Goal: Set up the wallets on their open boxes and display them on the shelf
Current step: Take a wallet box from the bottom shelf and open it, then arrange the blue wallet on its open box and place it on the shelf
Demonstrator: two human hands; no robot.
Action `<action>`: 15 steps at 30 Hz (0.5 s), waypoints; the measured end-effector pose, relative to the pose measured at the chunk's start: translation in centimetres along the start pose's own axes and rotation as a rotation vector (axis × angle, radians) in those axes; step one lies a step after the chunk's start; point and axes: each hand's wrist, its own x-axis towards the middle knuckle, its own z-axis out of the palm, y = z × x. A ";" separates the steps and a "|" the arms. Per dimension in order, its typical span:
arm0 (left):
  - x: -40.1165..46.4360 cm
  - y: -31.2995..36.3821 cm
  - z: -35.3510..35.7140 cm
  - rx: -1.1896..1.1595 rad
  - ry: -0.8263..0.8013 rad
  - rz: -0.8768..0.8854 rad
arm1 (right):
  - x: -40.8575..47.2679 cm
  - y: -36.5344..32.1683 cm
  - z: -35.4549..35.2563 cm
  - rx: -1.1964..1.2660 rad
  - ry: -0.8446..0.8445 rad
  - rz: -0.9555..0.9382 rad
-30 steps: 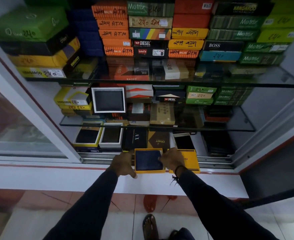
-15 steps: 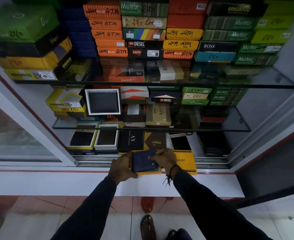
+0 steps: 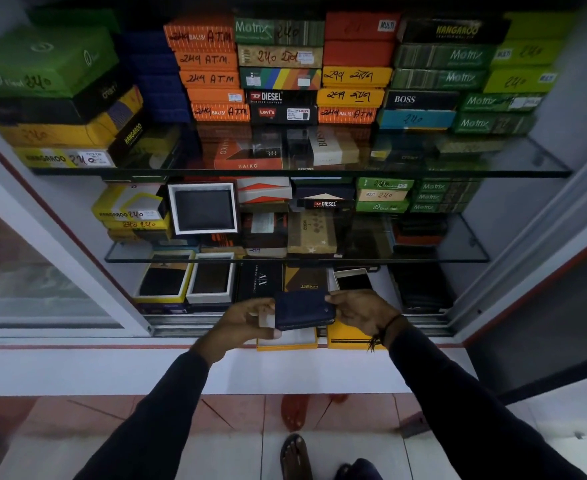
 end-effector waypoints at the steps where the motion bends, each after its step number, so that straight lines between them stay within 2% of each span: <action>1: -0.1 0.3 0.2 -0.025 -0.015 0.014 | -0.2 0.1 -0.1 0.011 -0.008 0.006; 8: -0.8 0.8 1.0 -0.175 -0.037 0.014 | -1.5 1.1 -0.9 0.112 -0.101 0.007; 12: -0.7 0.6 1.5 -0.544 -0.061 -0.064 | -1.5 3.0 -0.5 0.280 -0.196 0.038; 15: -0.8 1.1 3.1 -0.713 -0.132 -0.104 | -1.8 4.8 1.0 0.386 -0.342 0.072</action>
